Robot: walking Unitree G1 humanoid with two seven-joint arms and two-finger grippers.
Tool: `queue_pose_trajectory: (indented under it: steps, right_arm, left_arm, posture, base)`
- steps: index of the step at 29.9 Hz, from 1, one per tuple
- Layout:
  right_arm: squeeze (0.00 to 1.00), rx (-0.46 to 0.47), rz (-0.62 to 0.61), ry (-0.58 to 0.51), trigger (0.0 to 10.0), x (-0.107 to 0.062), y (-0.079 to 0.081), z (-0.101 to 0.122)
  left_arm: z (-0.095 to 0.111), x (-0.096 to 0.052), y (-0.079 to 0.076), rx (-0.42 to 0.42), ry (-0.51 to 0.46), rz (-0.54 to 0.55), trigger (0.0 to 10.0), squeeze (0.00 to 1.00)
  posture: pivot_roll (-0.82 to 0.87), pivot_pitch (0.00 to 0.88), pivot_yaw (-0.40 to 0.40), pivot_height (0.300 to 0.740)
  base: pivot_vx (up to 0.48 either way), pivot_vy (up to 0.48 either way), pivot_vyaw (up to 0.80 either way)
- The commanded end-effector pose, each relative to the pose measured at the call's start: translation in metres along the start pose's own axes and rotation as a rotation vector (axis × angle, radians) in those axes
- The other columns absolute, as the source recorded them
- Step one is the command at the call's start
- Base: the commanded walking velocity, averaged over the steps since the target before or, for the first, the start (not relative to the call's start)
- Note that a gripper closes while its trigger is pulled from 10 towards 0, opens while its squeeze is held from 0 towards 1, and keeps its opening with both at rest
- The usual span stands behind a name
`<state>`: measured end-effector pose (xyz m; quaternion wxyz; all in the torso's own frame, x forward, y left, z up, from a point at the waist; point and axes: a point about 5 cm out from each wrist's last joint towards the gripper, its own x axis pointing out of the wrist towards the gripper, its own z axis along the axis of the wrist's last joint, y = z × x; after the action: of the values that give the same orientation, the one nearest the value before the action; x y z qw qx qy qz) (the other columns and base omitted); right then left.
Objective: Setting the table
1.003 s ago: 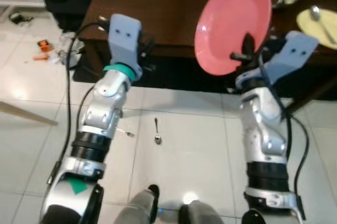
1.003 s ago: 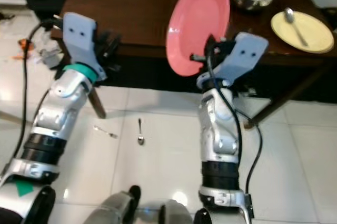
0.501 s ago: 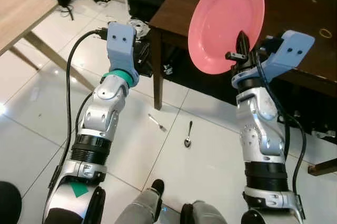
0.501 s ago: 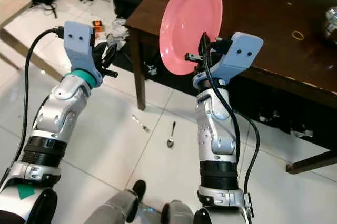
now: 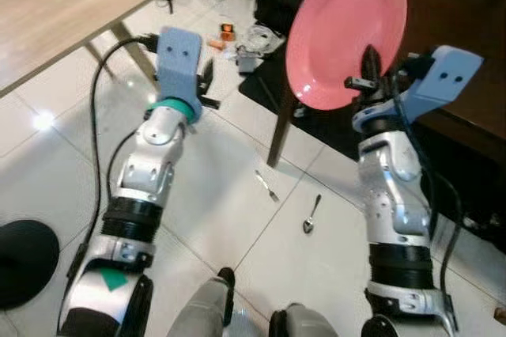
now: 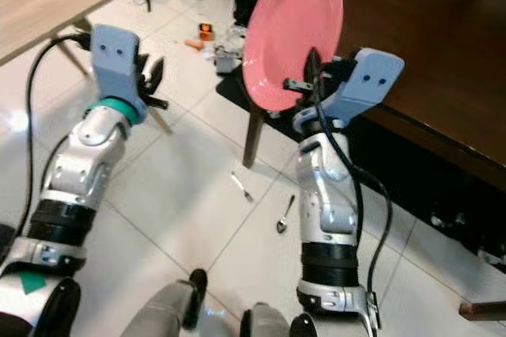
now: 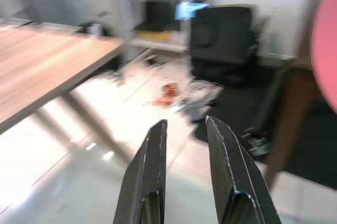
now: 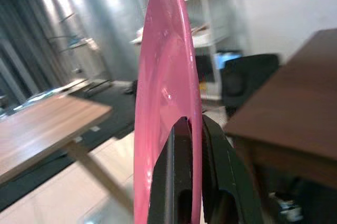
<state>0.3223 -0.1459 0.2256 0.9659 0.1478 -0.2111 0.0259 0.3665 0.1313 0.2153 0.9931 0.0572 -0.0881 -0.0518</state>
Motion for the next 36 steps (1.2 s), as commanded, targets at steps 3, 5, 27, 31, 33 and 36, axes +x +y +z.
queue_pose_trajectory:
  steps: [3,5,27,31,33,36]
  right_arm:
    - [0.0,0.009,-0.01,0.001,10.0,-0.002,-0.004,0.0]
    - [0.0,0.01,-0.009,0.001,10.0,-0.002,-0.004,0.0]
    - [0.0,0.016,0.002,0.005,10.0,-0.001,-0.002,0.0]
    - [0.0,0.016,0.003,0.007,10.0,-0.001,-0.002,-0.001]
    - [0.0,0.015,0.002,0.007,10.0,-0.001,-0.002,-0.001]
    - [0.0,0.012,0.0,0.006,10.0,-0.001,-0.002,-0.001]
  left_arm:
    - [-0.006,0.001,0.002,0.014,0.037,0.029,10.0,0.0]
    - [-0.006,0.001,0.002,0.016,0.037,0.031,10.0,0.0]
    - [-0.007,0.005,0.004,0.02,0.046,0.068,10.0,0.0]
    - [-0.007,0.005,0.007,0.027,0.046,0.089,10.0,0.0]
    - [-0.007,0.006,0.009,0.033,0.041,0.097,10.0,0.0]
    - [-0.007,0.006,0.011,0.042,0.041,0.11,10.0,0.0]
  posture:
    - [0.13,0.078,0.052,0.74]
    - [0.13,0.078,0.052,0.74]
    - [0.13,0.075,0.05,0.74]
    - [0.13,0.071,0.048,0.74]
    - [0.13,0.071,0.048,0.74]
    - [0.13,0.071,0.048,0.74]
  base:
    - [0.0,0.0,0.8]
    - [0.0,0.0,0.8]
    - [0.0,0.0,0.8]
    - [0.0,0.0,0.8]
    - [0.0,0.0,0.8]
    - [0.308,0.0,0.8]
